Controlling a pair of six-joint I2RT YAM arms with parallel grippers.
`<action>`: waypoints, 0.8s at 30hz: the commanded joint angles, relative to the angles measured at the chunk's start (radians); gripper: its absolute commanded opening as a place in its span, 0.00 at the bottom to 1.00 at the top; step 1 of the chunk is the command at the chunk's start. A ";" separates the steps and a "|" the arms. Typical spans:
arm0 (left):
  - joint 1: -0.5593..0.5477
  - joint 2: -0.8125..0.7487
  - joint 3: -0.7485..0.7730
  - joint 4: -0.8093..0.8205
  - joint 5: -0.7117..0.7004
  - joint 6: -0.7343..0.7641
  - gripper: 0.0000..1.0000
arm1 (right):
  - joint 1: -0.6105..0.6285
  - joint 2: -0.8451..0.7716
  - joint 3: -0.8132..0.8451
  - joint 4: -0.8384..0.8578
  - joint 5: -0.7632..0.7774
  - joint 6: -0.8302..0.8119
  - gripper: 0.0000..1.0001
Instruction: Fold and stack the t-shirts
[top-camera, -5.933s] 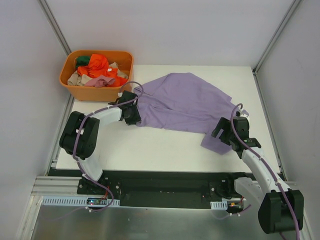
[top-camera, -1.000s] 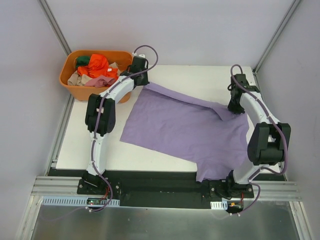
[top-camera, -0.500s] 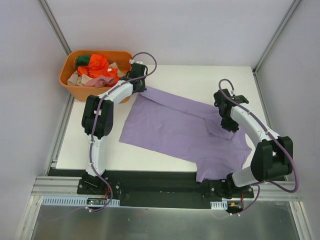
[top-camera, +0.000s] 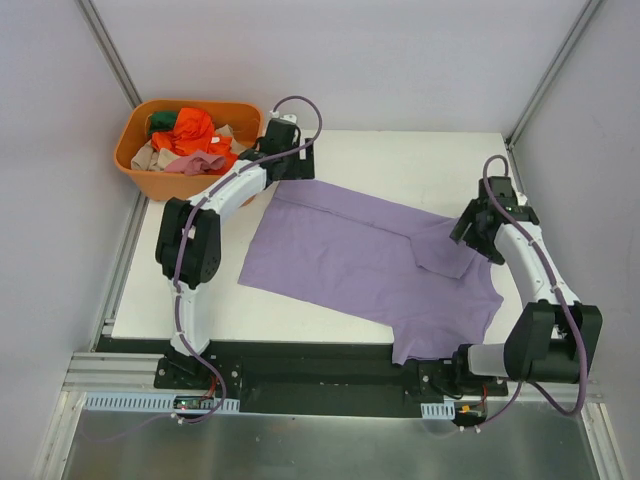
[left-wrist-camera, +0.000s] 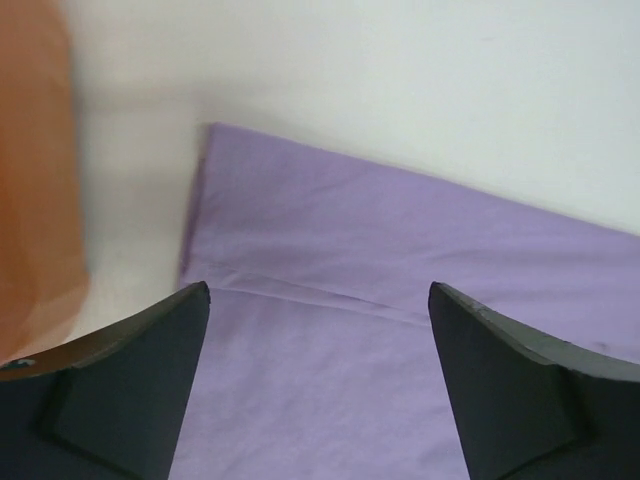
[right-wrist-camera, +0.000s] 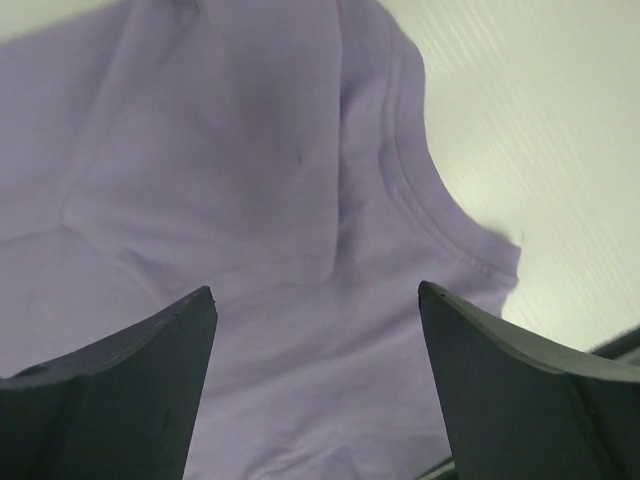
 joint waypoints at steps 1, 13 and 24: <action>-0.026 -0.018 0.073 0.003 0.145 0.005 0.94 | -0.108 0.045 0.012 0.274 -0.172 -0.170 0.84; 0.042 0.221 0.179 0.017 0.270 -0.044 0.99 | -0.381 0.476 0.271 0.426 -0.709 -0.376 0.66; 0.122 0.263 0.105 0.017 0.325 -0.095 0.99 | -0.383 0.501 0.268 0.385 -0.648 -0.333 0.13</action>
